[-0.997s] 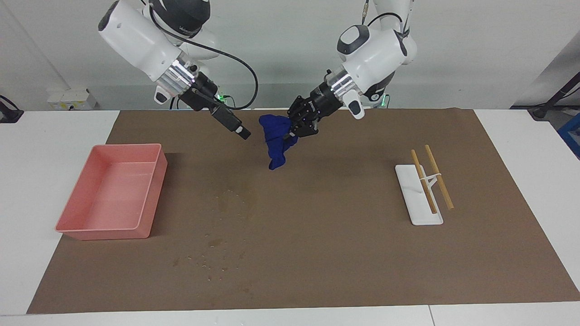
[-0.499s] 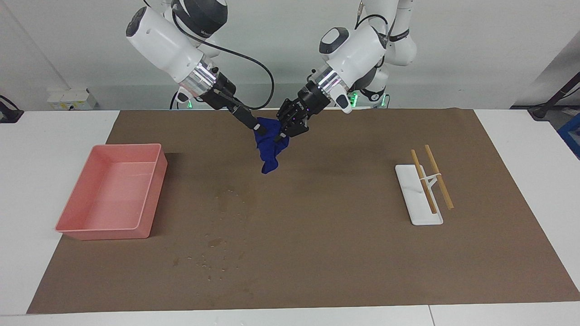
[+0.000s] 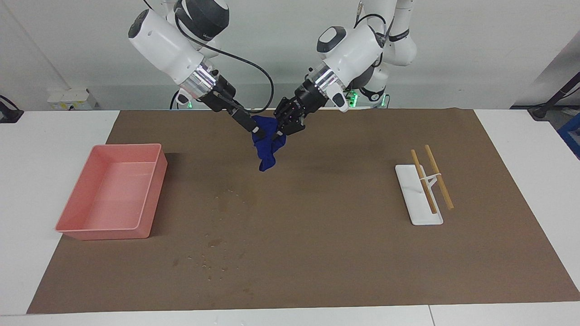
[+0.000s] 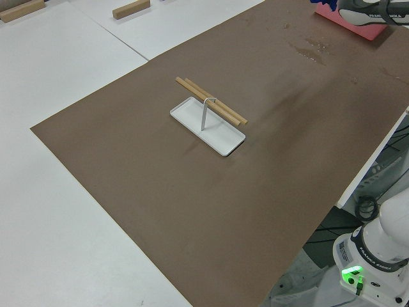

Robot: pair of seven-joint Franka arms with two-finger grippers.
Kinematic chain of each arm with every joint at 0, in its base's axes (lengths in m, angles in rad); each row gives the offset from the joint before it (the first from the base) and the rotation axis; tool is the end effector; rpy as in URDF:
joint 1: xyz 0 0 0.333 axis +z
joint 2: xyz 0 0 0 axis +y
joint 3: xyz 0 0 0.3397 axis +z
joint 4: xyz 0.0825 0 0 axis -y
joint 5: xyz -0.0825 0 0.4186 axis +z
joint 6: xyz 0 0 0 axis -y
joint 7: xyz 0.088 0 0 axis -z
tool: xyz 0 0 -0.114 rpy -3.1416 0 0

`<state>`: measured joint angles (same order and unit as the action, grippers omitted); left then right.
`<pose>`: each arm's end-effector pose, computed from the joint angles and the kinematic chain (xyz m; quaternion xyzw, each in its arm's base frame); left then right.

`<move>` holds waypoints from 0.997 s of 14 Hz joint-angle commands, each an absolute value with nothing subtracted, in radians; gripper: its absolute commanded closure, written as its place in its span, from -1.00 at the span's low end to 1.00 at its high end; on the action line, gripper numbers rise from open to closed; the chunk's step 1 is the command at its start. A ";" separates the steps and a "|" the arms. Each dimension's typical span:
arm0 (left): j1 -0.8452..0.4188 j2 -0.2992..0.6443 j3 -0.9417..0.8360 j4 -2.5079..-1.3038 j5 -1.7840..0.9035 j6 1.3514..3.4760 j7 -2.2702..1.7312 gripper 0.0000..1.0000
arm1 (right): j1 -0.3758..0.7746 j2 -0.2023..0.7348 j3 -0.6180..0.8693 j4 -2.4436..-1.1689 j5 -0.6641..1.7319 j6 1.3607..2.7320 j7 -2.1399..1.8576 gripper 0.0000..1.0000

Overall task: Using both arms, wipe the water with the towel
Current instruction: 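Grasp the towel with the right gripper from the left gripper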

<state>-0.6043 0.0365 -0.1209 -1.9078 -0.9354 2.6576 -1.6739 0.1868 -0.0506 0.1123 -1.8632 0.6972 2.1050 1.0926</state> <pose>0.5019 -0.4168 0.5556 0.6057 0.6498 -0.2019 0.4124 0.5739 0.2142 0.5842 -0.8086 0.4786 0.0957 0.3286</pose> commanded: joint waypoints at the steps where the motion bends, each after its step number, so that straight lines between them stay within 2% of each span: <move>1: -0.635 0.018 -0.110 -1.919 -0.960 2.700 -1.675 1.00 | 0.204 -0.058 0.114 -1.887 0.727 2.150 1.091 -1.00; 3: -0.637 0.018 -0.109 -1.919 -0.959 2.700 -1.671 1.00 | 0.207 -0.057 0.113 -1.888 0.727 2.154 1.086 -0.98; 4: -0.637 0.018 -0.110 -1.919 -0.960 2.701 -1.671 1.00 | 0.206 -0.057 0.112 -1.888 0.727 2.152 1.083 -0.63; 5: -0.637 0.018 -0.110 -1.919 -0.960 2.701 -1.671 1.00 | 0.206 -0.055 0.113 -1.888 0.729 2.151 1.083 -0.01; 6: -0.637 0.018 -0.110 -1.919 -0.960 2.701 -1.667 1.00 | 0.206 -0.057 0.114 -1.887 0.729 2.149 1.083 0.46; 7: -0.637 0.018 -0.110 -1.917 -0.960 2.704 -1.667 1.00 | 0.206 -0.057 0.114 -1.885 0.729 2.142 1.081 0.83; 8: -0.637 0.020 -0.110 -1.917 -0.960 2.709 -1.667 1.00 | 0.204 -0.055 0.114 -1.884 0.729 2.137 1.081 1.00; 13: -0.635 0.018 -0.107 -1.916 -0.960 2.711 -1.667 1.00 | 0.196 -0.055 0.114 -1.878 0.729 2.112 1.037 1.00; 14: -0.635 0.018 -0.107 -1.913 -0.960 2.711 -1.670 0.55 | 0.195 -0.055 0.112 -1.878 0.727 2.112 1.028 1.00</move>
<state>-0.6189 0.0365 -0.1168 -1.9128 -0.9354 2.6840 -1.6738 0.2029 -0.0495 0.1080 -1.8692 0.6972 2.1294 1.0767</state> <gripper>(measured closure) 0.744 0.537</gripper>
